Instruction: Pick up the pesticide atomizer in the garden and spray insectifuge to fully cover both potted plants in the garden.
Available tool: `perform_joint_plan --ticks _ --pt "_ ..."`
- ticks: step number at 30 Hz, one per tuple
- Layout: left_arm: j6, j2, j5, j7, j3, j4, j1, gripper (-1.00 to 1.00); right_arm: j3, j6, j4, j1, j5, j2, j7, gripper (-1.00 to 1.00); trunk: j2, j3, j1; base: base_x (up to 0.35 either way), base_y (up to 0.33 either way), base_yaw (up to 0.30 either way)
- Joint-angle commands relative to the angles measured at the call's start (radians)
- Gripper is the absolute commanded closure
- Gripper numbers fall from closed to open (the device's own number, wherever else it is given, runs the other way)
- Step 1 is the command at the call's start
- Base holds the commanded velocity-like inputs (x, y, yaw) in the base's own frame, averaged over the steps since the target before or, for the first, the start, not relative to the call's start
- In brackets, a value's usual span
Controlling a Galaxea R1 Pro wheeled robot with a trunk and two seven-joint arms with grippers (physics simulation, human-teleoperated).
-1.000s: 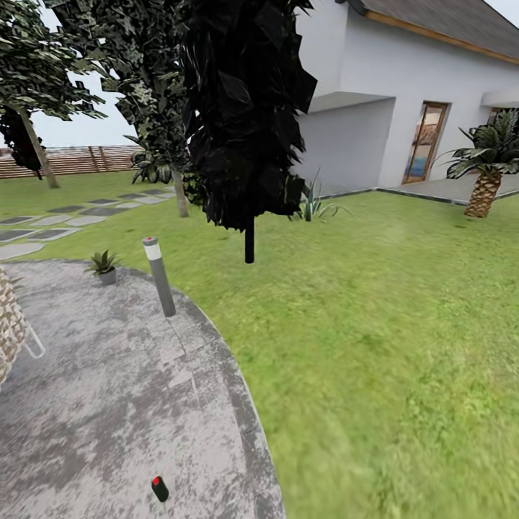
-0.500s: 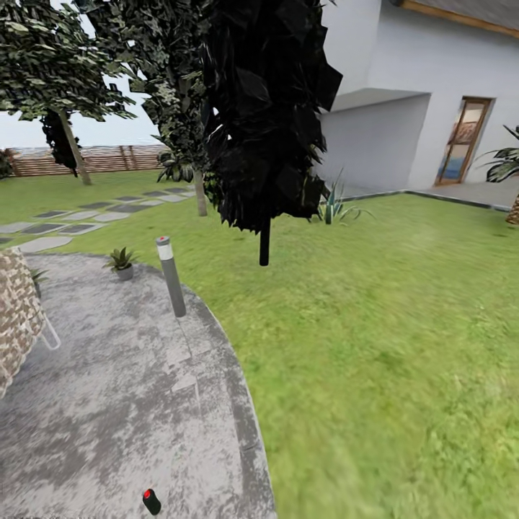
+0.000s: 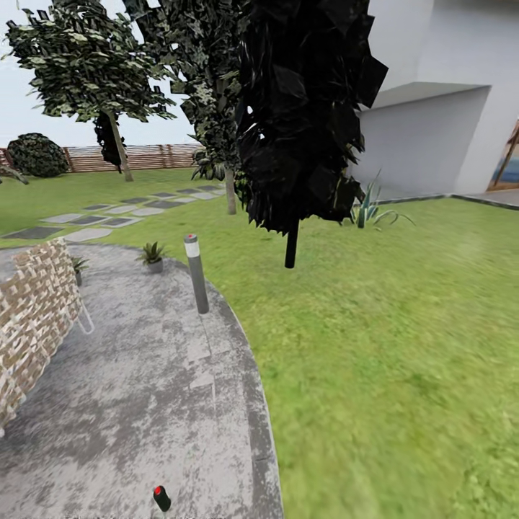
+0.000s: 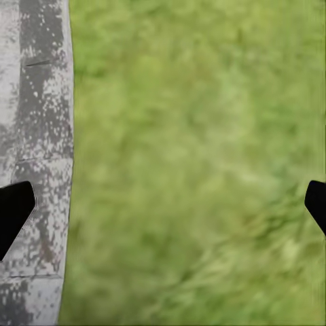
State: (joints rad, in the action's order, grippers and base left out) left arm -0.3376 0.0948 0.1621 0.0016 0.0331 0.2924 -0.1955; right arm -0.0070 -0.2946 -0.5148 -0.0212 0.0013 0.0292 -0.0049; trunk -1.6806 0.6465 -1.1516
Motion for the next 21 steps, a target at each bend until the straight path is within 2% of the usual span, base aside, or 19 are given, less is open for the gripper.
perform_joint_plan --ticks 1,7,21 --pt "-0.003 0.0 0.021 0.0 -0.001 -0.001 -0.001 -1.0 -0.001 -0.003 0.0 0.0 0.0 0.0 -0.001 -1.0 0.0 0.001 0.0 0.005 -0.004 0.279" --pt "-0.003 0.002 0.049 0.0 -0.001 -0.001 -0.001 -1.0 -0.001 -0.003 0.001 -0.001 0.0 0.0 -0.001 -1.0 0.0 0.001 0.0 0.002 -0.002 0.279" --pt "-0.003 -0.001 0.052 -0.003 -0.003 -0.001 -0.001 -1.0 -0.001 -0.003 0.0 -0.001 0.0 0.0 -0.001 -1.0 0.0 0.001 0.0 0.0 0.0 0.279"
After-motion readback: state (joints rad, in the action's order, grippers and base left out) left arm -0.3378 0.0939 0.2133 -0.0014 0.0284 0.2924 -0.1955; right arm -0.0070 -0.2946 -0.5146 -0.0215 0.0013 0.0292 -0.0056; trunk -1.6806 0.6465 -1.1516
